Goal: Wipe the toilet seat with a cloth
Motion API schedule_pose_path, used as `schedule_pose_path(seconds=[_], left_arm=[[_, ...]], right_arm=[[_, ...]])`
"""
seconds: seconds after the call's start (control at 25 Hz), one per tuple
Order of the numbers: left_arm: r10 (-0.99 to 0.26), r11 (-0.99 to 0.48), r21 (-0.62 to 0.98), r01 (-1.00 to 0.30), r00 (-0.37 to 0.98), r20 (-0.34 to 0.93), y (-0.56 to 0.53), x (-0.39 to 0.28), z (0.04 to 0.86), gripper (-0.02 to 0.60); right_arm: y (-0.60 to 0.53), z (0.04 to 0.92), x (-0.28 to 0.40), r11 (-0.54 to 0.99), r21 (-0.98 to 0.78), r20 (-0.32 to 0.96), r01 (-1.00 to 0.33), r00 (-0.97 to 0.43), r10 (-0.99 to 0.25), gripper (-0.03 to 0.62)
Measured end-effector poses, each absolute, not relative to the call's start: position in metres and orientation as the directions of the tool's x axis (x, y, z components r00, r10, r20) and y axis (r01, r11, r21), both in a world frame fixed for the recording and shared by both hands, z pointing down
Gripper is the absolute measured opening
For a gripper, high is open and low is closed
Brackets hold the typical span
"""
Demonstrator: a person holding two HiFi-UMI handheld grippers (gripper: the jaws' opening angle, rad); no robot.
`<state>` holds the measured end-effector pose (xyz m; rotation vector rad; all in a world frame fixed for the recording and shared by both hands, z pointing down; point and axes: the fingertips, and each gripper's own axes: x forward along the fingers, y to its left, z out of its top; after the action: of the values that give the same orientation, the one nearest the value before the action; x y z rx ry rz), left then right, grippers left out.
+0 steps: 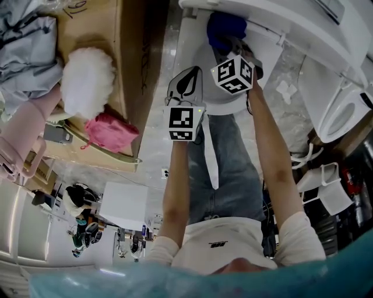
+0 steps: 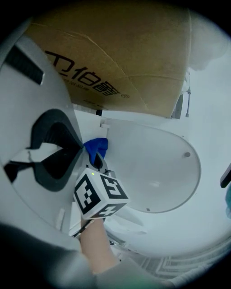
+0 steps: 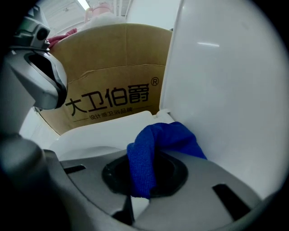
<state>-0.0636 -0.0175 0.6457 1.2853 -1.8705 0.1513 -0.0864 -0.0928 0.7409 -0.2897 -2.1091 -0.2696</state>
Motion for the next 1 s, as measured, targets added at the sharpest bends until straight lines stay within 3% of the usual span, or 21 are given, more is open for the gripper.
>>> schedule_pose_path(seconds=[1.0], left_arm=[[-0.784, 0.318, 0.392, -0.863, -0.007, 0.62, -0.076, -0.012, 0.623, 0.009]], right_arm=[[-0.186, 0.741, 0.012, 0.981, 0.193, 0.88, -0.019, -0.44, -0.182, 0.02]])
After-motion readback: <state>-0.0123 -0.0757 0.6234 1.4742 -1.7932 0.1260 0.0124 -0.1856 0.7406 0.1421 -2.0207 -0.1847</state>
